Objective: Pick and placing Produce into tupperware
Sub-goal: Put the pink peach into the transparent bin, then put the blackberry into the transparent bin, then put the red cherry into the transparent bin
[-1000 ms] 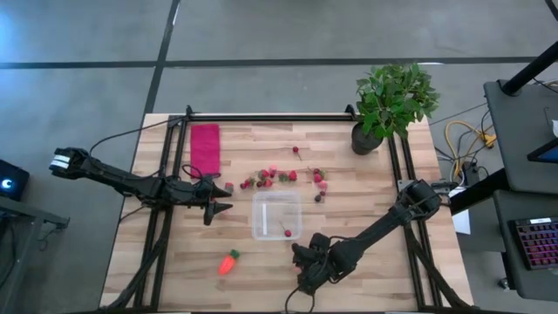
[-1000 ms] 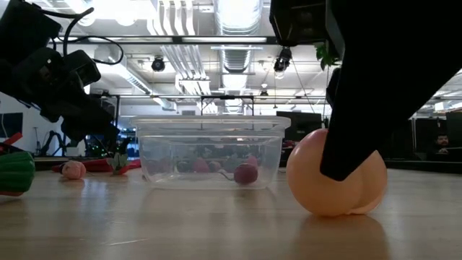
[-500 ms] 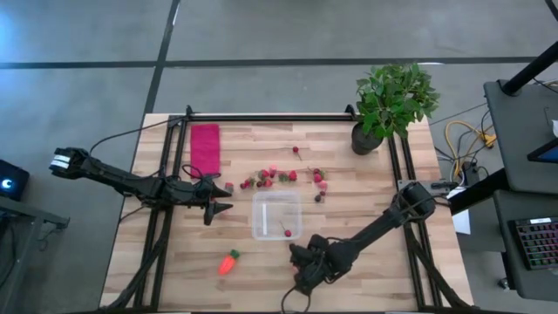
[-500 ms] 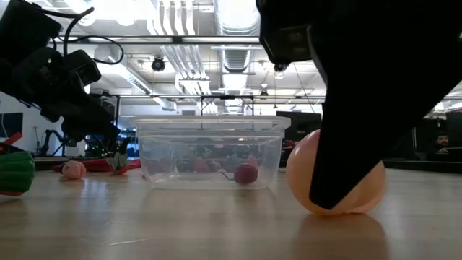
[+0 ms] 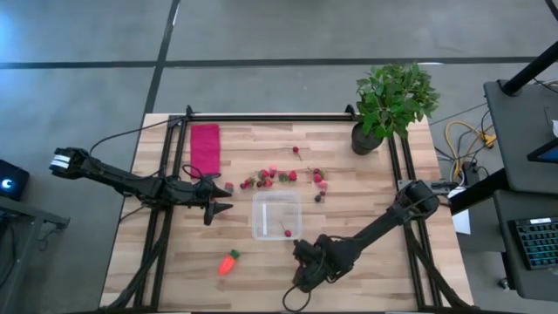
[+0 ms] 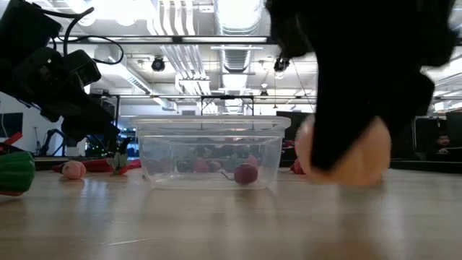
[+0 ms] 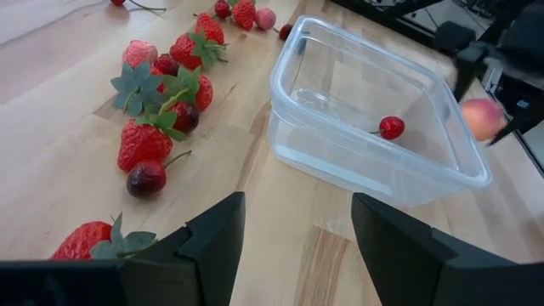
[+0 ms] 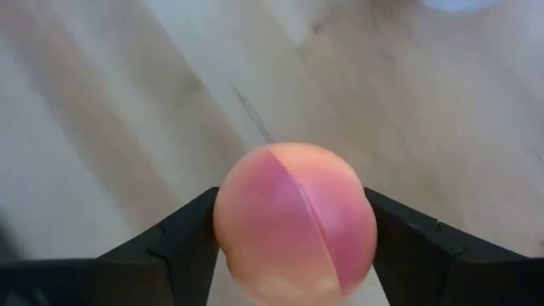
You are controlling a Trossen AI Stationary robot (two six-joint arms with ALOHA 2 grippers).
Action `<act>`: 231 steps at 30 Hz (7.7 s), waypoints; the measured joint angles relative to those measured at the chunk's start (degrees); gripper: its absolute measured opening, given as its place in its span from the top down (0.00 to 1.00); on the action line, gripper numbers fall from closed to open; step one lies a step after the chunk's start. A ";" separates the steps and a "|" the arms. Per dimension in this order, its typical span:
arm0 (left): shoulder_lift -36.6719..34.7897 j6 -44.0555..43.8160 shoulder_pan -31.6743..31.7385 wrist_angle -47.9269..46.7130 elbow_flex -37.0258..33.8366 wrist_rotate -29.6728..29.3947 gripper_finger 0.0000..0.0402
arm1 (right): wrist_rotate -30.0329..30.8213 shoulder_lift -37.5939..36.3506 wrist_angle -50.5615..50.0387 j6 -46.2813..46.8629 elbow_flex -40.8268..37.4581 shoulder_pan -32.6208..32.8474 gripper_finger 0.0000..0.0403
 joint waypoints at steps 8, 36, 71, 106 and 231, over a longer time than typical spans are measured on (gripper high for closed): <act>-0.04 0.02 -0.01 0.54 -0.01 0.00 0.50 | 15.79 -7.89 -9.08 0.00 4.07 -2.46 0.34; 0.39 0.02 0.01 2.75 0.19 0.00 0.50 | 3.96 -6.92 -14.88 -1.04 6.18 -20.38 0.14; 0.44 -0.02 0.04 2.93 0.19 1.03 0.50 | -11.94 -18.36 -1.40 31.41 -23.57 -33.09 0.28; 1.60 0.02 0.04 2.80 0.19 0.22 0.50 | -8.12 -17.27 1.75 35.43 -27.78 -33.08 0.77; 1.93 -0.20 0.06 2.98 0.19 -1.33 0.50 | -9.02 -17.22 -3.68 7.16 -14.53 -32.97 0.80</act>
